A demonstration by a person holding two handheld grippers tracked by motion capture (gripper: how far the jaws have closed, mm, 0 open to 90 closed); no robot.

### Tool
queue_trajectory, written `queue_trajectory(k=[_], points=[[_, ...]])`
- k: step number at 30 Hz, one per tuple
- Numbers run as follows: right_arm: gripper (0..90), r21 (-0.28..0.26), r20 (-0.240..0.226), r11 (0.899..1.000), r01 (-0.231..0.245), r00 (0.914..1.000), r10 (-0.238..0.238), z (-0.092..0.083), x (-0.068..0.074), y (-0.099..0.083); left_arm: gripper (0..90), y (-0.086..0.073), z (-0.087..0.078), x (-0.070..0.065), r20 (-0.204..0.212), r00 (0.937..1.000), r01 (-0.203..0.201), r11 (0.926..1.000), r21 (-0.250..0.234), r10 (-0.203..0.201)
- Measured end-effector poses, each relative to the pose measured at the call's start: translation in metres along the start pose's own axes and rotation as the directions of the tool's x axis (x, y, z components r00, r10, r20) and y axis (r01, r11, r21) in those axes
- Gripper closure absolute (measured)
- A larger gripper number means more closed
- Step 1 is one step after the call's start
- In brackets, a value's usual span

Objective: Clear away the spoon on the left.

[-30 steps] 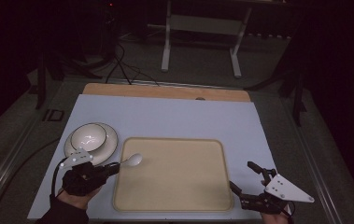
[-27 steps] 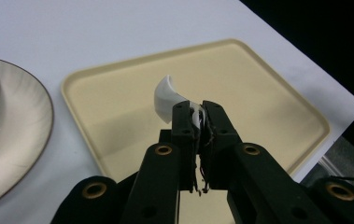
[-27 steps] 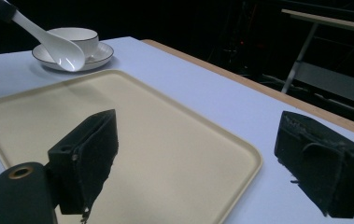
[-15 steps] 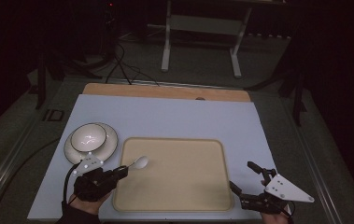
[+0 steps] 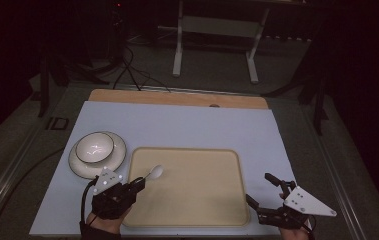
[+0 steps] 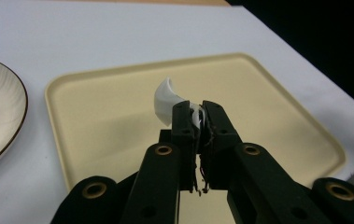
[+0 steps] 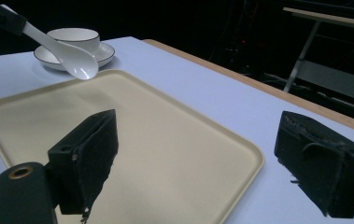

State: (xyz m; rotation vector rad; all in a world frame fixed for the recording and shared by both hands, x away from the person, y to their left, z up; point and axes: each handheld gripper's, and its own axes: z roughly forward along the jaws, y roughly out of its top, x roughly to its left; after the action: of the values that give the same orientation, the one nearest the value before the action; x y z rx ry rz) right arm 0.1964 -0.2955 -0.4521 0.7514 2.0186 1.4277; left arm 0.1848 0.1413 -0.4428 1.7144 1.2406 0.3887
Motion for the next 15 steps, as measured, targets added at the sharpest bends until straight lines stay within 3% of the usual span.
queue_trajectory(k=[9,15], points=[[13.6,0.000,-0.002,1.000,-0.001,1.0000,0.001,0.000,0.000,0.000,85.2,-0.006,0.015,-0.008,-0.008,0.9993,0.037,0.9988,-0.031,-0.037],[13.7,0.000,-0.006,1.000,-0.003,1.0000,0.003,0.000,0.000,0.000,85.2,-0.013,0.025,-0.012,-0.056,0.9982,0.019,0.9980,-0.059,-0.023]])
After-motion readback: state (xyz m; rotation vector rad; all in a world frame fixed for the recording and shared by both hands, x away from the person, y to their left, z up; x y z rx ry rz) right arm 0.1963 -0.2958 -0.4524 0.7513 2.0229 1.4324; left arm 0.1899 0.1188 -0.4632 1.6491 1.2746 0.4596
